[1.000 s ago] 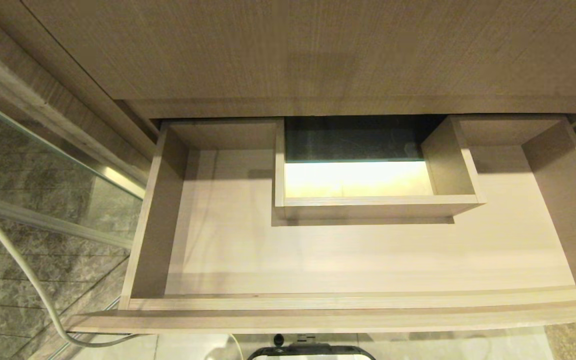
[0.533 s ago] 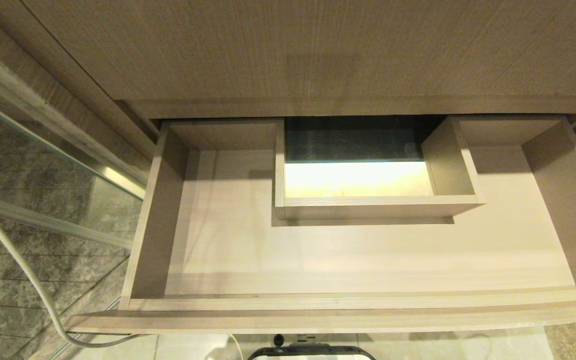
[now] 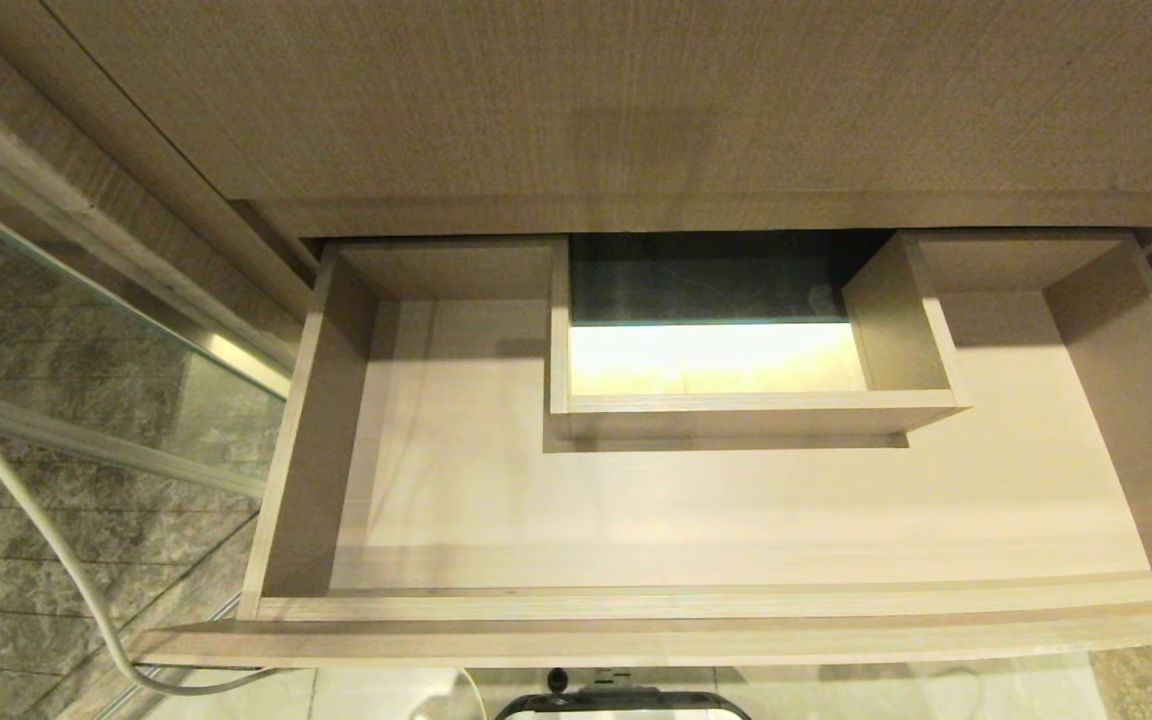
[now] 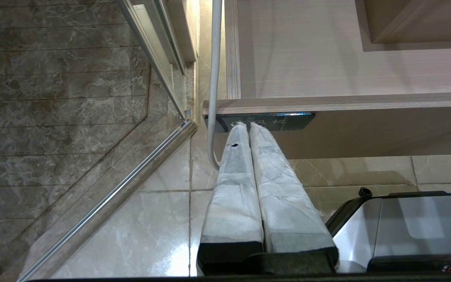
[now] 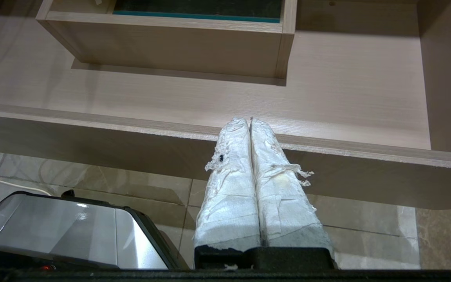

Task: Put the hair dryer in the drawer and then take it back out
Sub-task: Pick up the hairdryer

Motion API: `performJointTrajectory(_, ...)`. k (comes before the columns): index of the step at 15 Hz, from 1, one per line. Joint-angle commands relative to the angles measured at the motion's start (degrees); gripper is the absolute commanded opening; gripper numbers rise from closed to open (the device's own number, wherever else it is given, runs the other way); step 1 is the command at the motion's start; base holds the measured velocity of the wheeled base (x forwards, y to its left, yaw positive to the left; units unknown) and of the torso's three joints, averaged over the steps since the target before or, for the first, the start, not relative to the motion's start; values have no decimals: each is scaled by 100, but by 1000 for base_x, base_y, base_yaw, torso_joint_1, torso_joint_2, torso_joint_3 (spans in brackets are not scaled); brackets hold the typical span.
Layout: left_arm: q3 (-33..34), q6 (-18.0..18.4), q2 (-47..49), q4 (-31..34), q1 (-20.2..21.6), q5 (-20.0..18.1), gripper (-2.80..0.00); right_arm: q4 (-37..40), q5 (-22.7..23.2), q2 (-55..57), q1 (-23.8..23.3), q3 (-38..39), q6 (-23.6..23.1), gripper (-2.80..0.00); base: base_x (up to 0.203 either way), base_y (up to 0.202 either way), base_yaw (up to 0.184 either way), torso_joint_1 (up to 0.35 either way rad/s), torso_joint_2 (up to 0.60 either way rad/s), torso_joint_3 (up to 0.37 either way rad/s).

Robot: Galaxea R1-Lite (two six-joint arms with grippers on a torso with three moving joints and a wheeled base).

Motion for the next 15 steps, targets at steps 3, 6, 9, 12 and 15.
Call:
performJointTrajectory(3,9,0,0,2,-3,0,-280,-7,0,-211,2,229,-6,-280,0,0,0,0,0,0)
performJointTrajectory(6,9,0,0,2,-7,0,-280,2,18,-211,2,229,-58,-280,0,0,0,0,0,0)
performJointTrajectory(9,9,0,0,2,2,0,-280,2,0,-211,2,229,40,-280,0,0,0,0,0,0)
performJointTrajectory(12,9,0,0,2,-2,0,-280,2,-10,-211,2,229,126,-280,0,0,0,0,0,0)
performJointTrajectory(15,8,0,0,2,2,0,-280,2,-10,-211,2,229,135,-280,0,0,0,19,-11,-9)
